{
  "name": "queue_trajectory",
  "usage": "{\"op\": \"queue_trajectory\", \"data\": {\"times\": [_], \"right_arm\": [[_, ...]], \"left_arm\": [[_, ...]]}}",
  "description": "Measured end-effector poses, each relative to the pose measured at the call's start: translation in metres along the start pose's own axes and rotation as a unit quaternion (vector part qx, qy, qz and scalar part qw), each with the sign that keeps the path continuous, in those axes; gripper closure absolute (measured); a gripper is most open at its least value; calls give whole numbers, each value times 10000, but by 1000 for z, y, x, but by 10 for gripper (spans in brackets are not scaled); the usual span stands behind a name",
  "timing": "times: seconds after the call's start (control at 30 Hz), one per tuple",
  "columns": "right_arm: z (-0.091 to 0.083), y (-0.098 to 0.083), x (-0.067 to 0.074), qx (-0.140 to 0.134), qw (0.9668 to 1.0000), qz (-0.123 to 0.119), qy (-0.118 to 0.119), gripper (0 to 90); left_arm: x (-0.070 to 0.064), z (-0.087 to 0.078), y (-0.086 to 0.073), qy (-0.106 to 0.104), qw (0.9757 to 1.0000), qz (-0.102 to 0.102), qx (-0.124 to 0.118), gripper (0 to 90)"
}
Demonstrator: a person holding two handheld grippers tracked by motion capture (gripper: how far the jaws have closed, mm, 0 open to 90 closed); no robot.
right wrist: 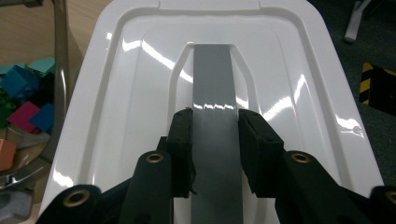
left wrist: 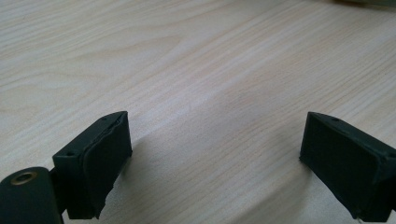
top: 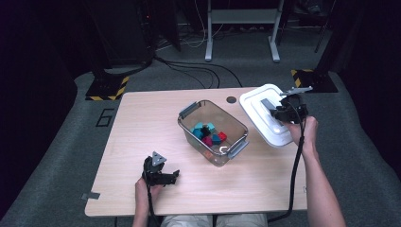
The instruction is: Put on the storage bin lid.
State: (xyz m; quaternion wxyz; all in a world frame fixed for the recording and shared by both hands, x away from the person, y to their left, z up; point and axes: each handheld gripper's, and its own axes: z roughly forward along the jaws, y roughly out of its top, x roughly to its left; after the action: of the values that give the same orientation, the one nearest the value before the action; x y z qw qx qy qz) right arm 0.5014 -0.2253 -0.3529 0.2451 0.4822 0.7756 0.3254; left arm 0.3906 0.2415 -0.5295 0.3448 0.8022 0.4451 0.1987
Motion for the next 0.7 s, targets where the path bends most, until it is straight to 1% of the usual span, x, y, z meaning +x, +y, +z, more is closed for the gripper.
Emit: {"op": "queue_trajectory", "data": {"times": [0.2,0.23,0.27,0.3,0.33,0.37,0.4,0.43,0.47,0.5,0.53,0.57,0.6,0.63,0.7], "right_arm": [[-6,11,8,-60,9999,-2,110,668],[-7,13,10,-82,9999,-34,144,668],[-7,16,14,-85,9998,-51,182,668],[-7,16,14,-85,9998,-51,182,668],[-7,20,19,-71,9997,-77,201,668],[-7,20,19,-71,9997,-77,201,668],[-6,23,23,-73,9996,-104,249,668],[-6,23,23,-73,9996,-104,249,668],[-4,26,29,-61,9996,-129,241,668],[-4,26,29,-61,9996,-129,241,668],[-3,27,31,-62,9996,-126,231,667],[-2,29,33,-83,9995,-192,257,667],[-1,32,39,-108,9993,-209,306,668],[0,34,42,-105,9991,-230,327,668],[0,36,44,-112,9990,-240,351,668]], "left_arm": [[0,0,0,-6,10000,-18,-1,86],[0,0,0,-6,10000,-18,-2,86],[0,0,0,-6,10000,-18,-1,86],[0,0,0,-6,10000,-18,-1,86],[0,0,0,-7,10000,-19,-2,87],[0,0,0,-6,10000,-17,-1,87],[0,0,0,0,10000,-8,0,87],[0,0,0,0,10000,-8,0,88],[0,0,0,3,10000,-8,1,88],[0,0,0,-2,10000,-18,-2,88],[0,0,0,3,10000,-9,1,88],[0,0,0,-1,10000,-17,-2,88],[0,0,0,1,10000,-5,1,89],[0,0,0,-2,10000,-19,-1,88],[0,0,0,-2,10000,-21,1,88]]}}
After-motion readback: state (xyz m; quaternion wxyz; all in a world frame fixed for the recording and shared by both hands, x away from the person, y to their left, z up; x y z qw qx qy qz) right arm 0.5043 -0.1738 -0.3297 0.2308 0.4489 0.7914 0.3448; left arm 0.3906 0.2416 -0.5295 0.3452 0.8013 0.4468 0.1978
